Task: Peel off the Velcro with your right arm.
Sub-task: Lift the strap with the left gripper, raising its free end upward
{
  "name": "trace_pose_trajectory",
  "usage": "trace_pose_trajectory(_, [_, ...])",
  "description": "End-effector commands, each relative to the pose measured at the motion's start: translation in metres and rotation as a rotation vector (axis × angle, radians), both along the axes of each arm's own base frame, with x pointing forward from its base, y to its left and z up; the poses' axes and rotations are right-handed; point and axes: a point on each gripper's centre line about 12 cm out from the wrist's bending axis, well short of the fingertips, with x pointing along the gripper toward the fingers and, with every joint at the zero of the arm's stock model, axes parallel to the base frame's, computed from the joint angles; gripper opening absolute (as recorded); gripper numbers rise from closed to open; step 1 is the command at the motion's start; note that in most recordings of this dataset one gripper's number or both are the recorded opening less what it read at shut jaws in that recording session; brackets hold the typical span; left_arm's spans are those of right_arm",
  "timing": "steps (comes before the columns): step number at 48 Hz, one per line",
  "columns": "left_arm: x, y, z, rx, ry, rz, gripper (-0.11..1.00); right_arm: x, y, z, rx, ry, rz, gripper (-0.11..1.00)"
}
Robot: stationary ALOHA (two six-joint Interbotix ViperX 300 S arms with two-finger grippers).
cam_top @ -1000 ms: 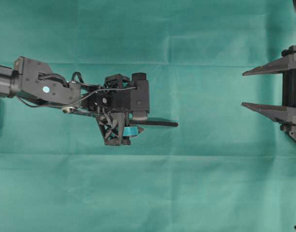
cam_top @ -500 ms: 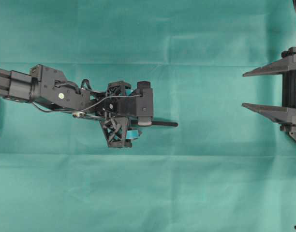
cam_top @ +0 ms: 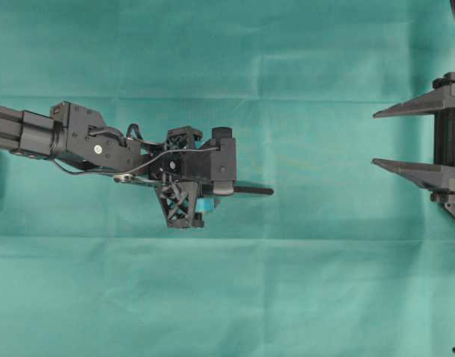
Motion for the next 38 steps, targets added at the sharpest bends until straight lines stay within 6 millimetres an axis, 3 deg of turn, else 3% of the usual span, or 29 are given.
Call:
trace_pose_trajectory(1, [0.004, -0.001, 0.011, -0.001, -0.034, -0.001, 0.53, 0.001, 0.000, 0.005, -0.002, -0.017, -0.001, 0.46])
trace_pose_trajectory(6, [0.004, -0.001, 0.011, 0.000, -0.032, -0.003, 0.22, 0.001, 0.000, 0.005, -0.002, -0.017, -0.001, 0.46])
trace_pose_trajectory(9, [0.004, -0.001, 0.010, 0.001, -0.028, -0.005, 0.11, 0.001, 0.000, 0.005, -0.002, -0.017, -0.001, 0.46])
trace_pose_trajectory(20, [0.002, -0.001, 0.014, 0.002, -0.020, -0.007, 0.10, 0.001, 0.000, 0.005, -0.002, -0.018, -0.001, 0.46])
trace_pose_trajectory(38, [-0.004, -0.001, 0.061, 0.000, -0.126, -0.004, 0.10, 0.003, 0.002, 0.001, -0.054, 0.000, 0.013, 0.46])
